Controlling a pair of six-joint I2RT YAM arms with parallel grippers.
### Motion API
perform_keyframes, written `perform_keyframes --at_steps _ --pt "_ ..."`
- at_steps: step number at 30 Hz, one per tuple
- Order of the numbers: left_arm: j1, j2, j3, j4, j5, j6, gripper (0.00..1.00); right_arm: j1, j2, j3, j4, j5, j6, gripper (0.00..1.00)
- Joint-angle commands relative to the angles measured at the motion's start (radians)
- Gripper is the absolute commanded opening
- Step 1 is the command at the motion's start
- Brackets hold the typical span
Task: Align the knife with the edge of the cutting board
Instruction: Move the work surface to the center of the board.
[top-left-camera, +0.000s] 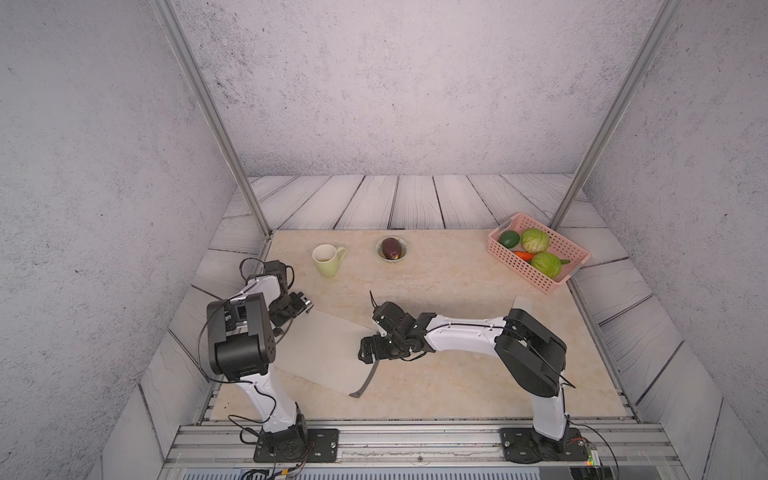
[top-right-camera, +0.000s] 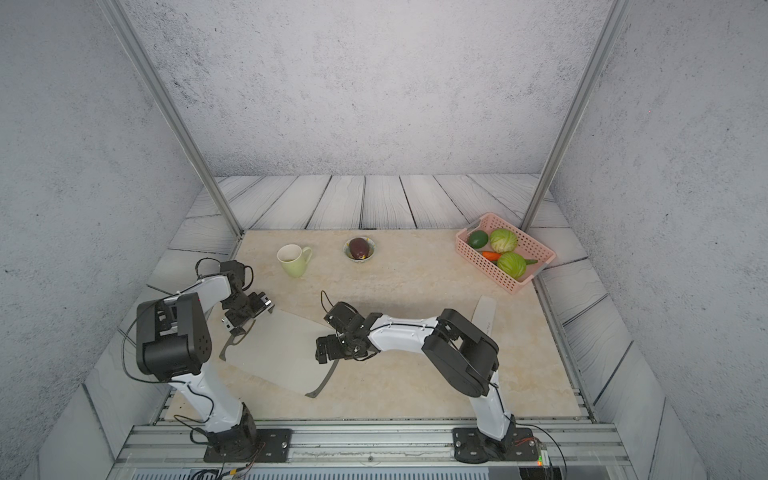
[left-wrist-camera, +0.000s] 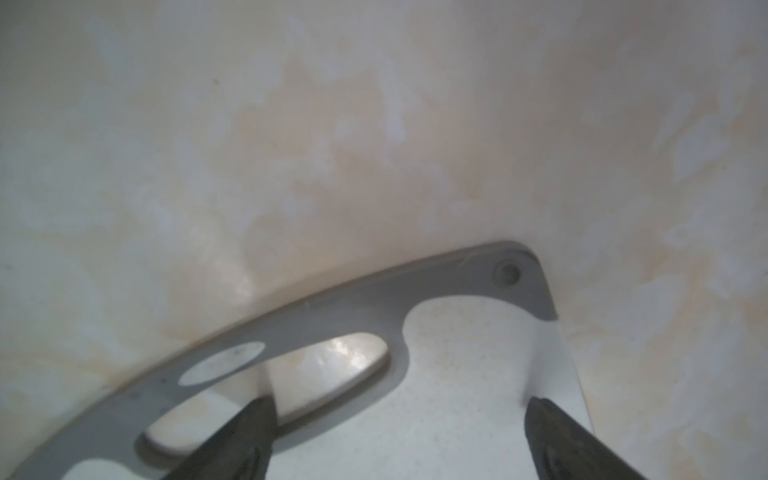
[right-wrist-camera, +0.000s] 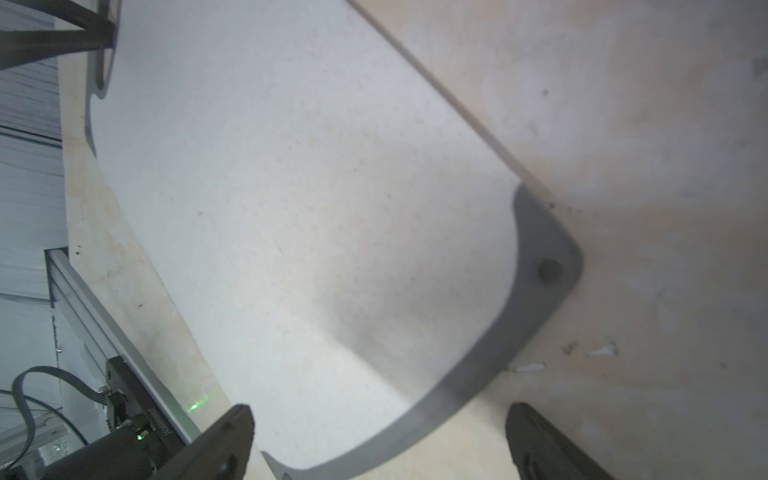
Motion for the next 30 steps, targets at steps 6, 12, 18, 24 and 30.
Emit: perform_keyframes --at_steps 6,12,18,24,30 --pt "-0.029 -0.05 -0.063 -0.023 0.15 -0.024 0.98 -0.014 0.052 -0.011 0.034 -0.032 0.043 0.99" --pt "-0.04 -0.082 -0.14 0.023 0.213 -0.06 0.98 -0.055 0.047 -0.039 0.079 -0.058 0.07 0.99" --pt "-0.068 -0.123 -0.192 0.048 0.227 -0.076 0.98 -0.091 0.043 -0.047 0.09 -0.08 0.069 0.99" --pt "-0.097 -0.173 -0.244 0.079 0.241 -0.099 0.98 -0.11 0.048 -0.03 0.089 -0.099 0.07 0.99" --pt "-0.14 -0.217 -0.298 0.111 0.251 -0.121 0.98 -0.145 0.048 -0.018 0.075 -0.112 0.065 0.99"
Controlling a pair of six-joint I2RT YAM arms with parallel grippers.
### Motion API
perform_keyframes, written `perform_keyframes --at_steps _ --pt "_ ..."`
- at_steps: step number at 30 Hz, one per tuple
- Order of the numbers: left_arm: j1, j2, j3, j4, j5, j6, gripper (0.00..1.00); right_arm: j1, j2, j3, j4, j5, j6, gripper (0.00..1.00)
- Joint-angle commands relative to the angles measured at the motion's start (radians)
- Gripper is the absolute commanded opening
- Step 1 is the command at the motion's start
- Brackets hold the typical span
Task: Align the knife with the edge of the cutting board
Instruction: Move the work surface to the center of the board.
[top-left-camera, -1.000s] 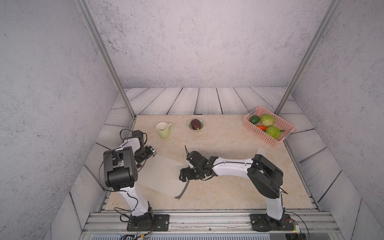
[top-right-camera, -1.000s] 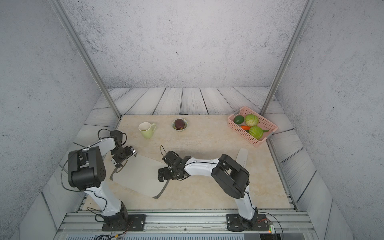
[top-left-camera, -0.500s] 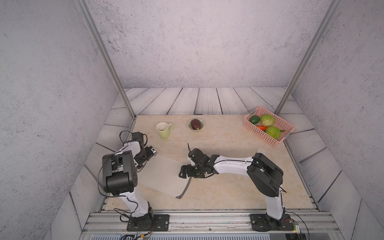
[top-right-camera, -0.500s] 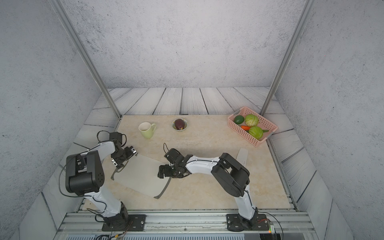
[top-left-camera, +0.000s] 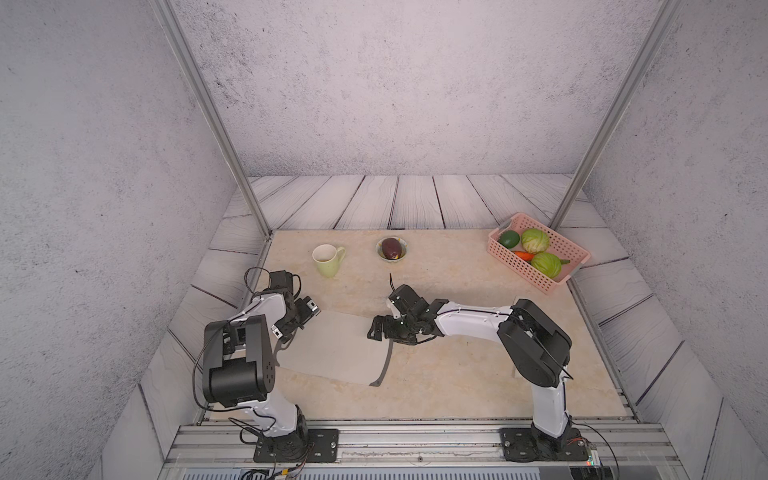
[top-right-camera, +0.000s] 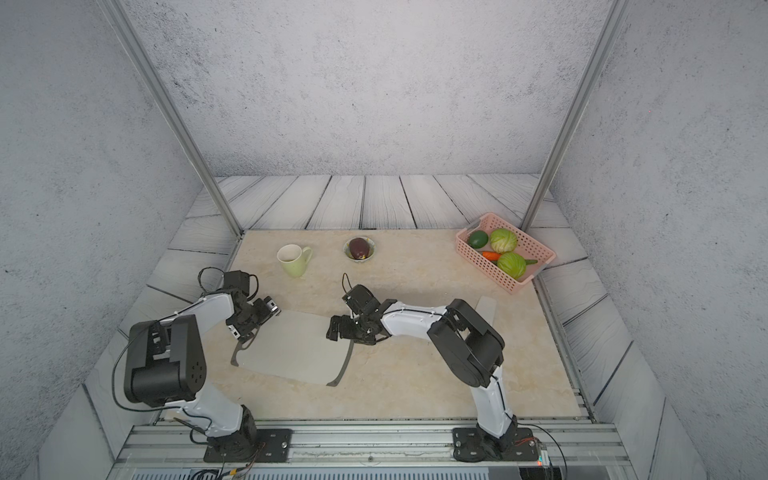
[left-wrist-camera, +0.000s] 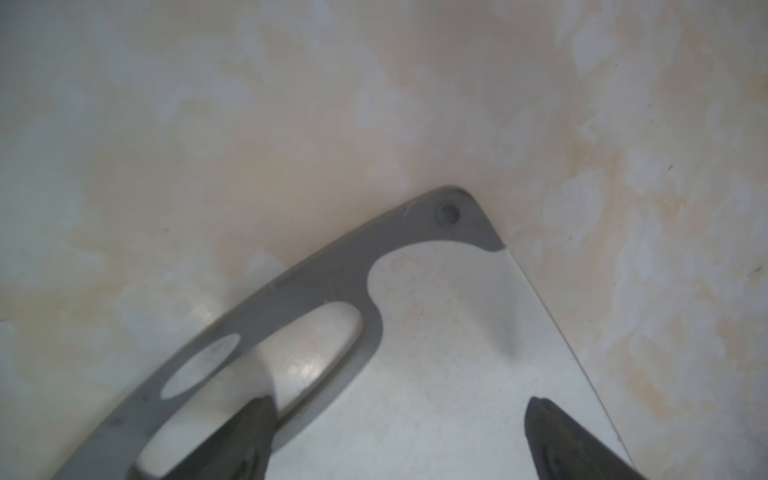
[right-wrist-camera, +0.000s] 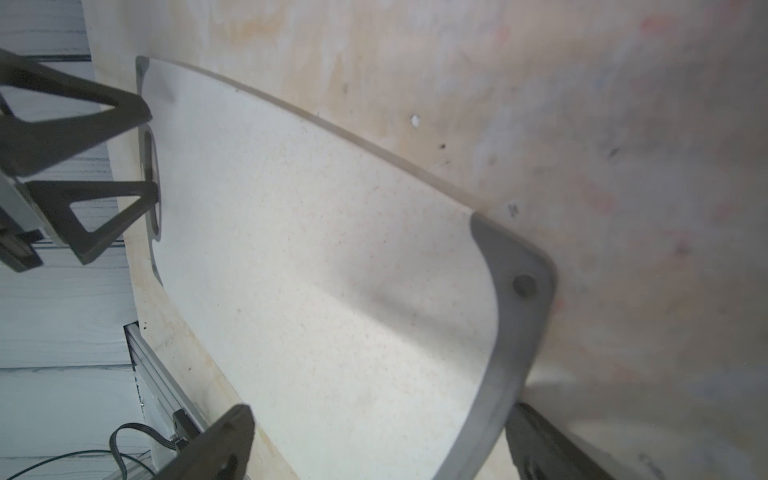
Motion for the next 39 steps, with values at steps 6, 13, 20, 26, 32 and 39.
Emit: perform_keyframes --at_steps 6,13,20,26,32,39 --pt "-0.142 -0.058 -0.1 -0.036 0.203 -0.118 0.98 -0.032 0.036 -0.007 0.01 -0.034 -0.036 0.99" --pt "-0.247 -0.079 -0.126 0.018 0.194 -0.173 0.98 -0.084 0.028 -0.022 0.001 -0.052 -0.047 0.99" --pt "-0.338 -0.03 -0.073 0.034 0.21 -0.179 0.98 -0.122 0.008 -0.018 -0.053 -0.05 -0.089 0.99" --pt "-0.348 -0.093 -0.039 -0.011 0.184 -0.164 0.98 -0.183 -0.038 -0.068 -0.074 -0.061 -0.122 0.99" --pt "-0.346 -0.164 0.035 -0.112 0.1 -0.105 0.98 -0.215 -0.088 -0.1 -0.103 -0.059 -0.156 0.99" --pt "-0.314 -0.242 0.053 -0.165 0.042 -0.075 0.98 -0.217 -0.136 -0.109 -0.172 -0.026 -0.205 0.99"
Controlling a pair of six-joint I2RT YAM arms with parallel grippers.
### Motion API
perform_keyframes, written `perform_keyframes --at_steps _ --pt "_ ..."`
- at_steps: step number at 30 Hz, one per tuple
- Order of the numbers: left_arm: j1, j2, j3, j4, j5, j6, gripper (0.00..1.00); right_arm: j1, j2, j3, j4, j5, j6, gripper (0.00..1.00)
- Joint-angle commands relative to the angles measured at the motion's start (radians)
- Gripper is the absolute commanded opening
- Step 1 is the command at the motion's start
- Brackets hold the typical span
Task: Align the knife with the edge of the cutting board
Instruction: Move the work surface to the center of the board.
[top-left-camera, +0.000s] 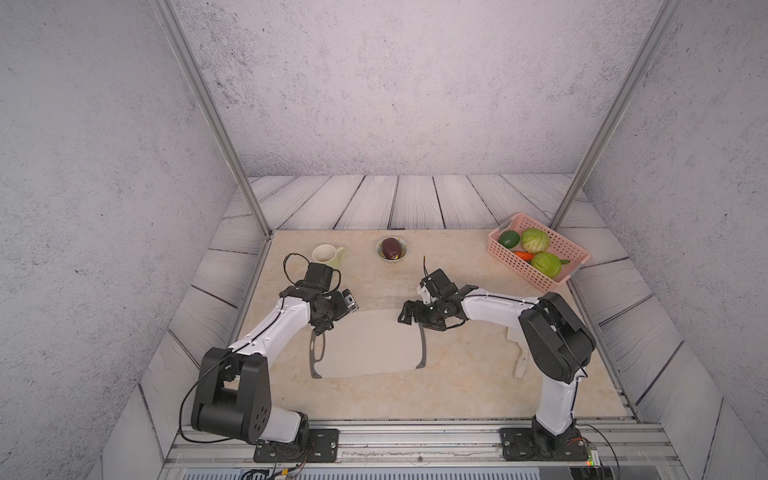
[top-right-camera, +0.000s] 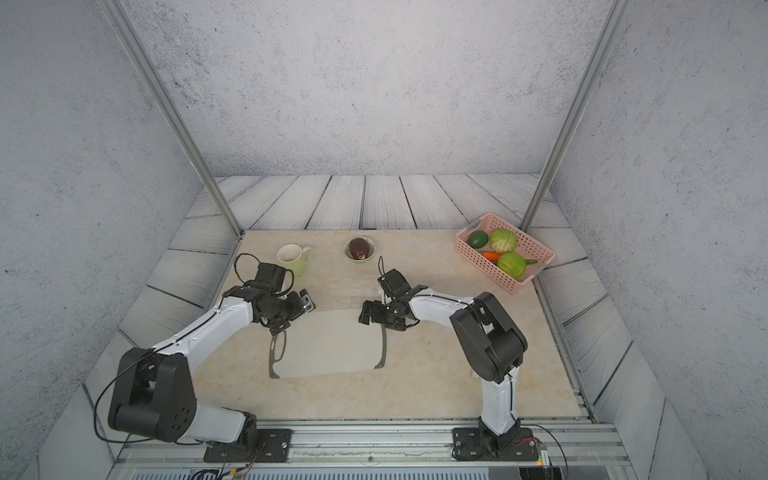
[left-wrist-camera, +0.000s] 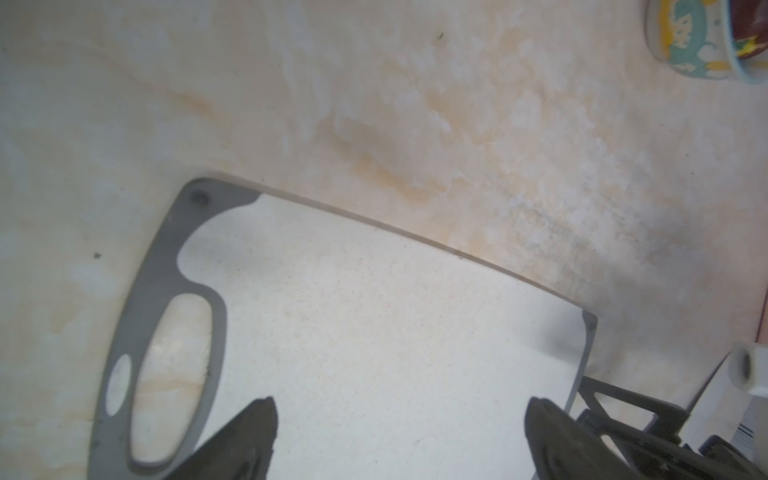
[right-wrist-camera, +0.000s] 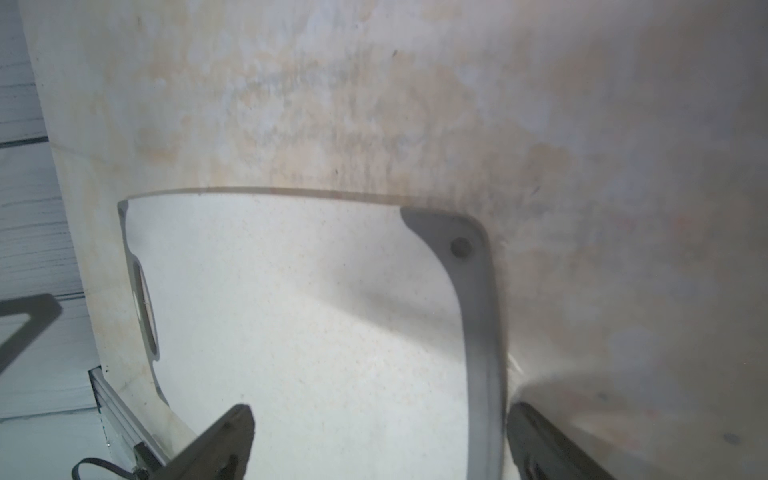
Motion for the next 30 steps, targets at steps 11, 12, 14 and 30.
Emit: perform_keyframes --at_steps 11,12,14,30 --pt "0.221 -0.155 -0.137 -0.04 -0.06 0.026 0.98 0.006 -0.169 -0.132 -0.038 0.005 -0.021 0.99" --pt "0.236 -0.156 -0.152 -0.027 -0.05 0.021 0.98 0.006 -0.18 -0.15 -0.023 -0.002 -0.014 0.99" --pt "0.261 -0.155 -0.176 -0.002 -0.032 0.007 0.98 0.007 -0.195 -0.179 0.005 -0.01 0.0 0.99" --pt "0.269 -0.097 -0.29 0.127 0.005 -0.043 0.98 0.049 -0.209 -0.293 0.1 -0.016 0.043 0.99"
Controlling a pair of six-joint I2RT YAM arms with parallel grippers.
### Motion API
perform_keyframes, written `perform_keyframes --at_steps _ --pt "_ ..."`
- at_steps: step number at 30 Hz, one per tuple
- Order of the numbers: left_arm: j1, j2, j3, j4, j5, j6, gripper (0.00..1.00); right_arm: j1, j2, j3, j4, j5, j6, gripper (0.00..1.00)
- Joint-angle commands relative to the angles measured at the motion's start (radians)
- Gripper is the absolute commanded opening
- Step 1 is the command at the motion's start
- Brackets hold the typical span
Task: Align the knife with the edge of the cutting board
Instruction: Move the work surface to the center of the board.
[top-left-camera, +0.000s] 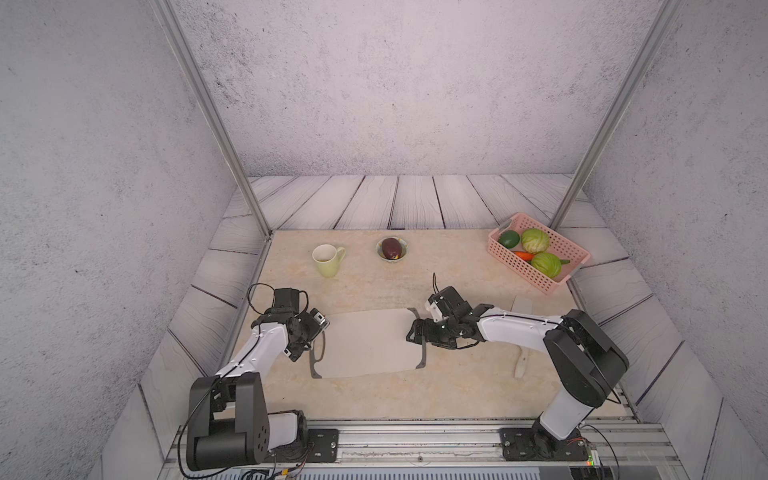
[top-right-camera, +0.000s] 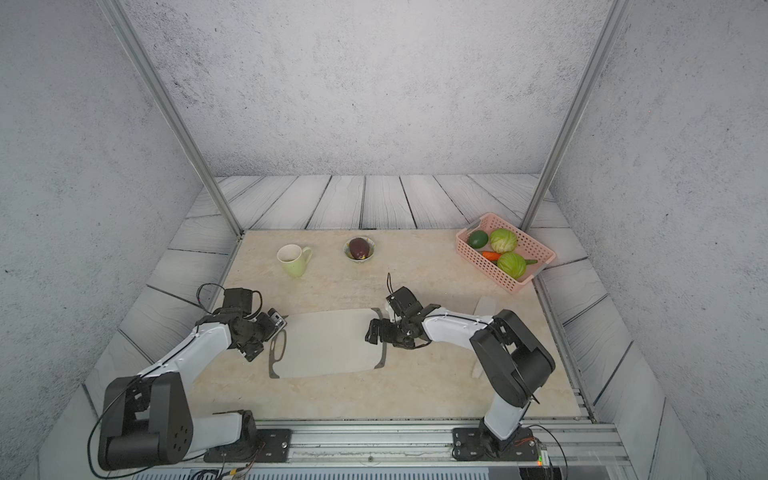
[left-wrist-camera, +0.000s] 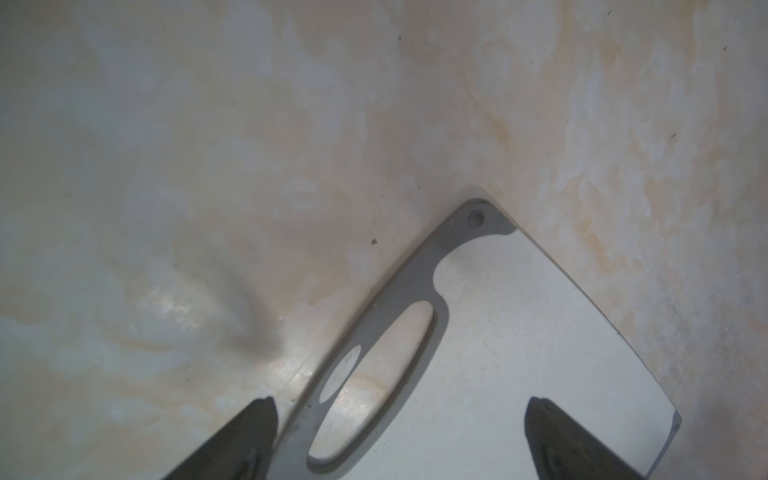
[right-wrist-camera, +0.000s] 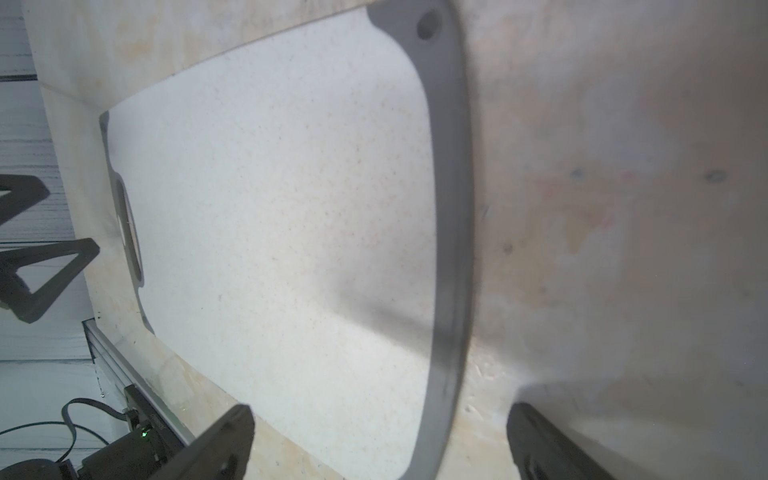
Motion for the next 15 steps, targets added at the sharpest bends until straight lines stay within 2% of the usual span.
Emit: perform_keyframes --at_steps 1,6,15 --pt "0.005 0.021 -0.019 0.032 0.023 -0.012 0.98 0.011 -0.012 -0.026 0.005 -0.006 0.017 0.99" --pt "-0.002 0.077 -0.028 0.056 0.064 -0.023 0.98 0.018 -0.004 -0.03 0.015 -0.007 0.023 0.99" --pt "-0.078 0.154 -0.031 0.102 0.083 -0.043 0.98 0.023 -0.004 -0.043 0.024 -0.002 0.027 0.99"
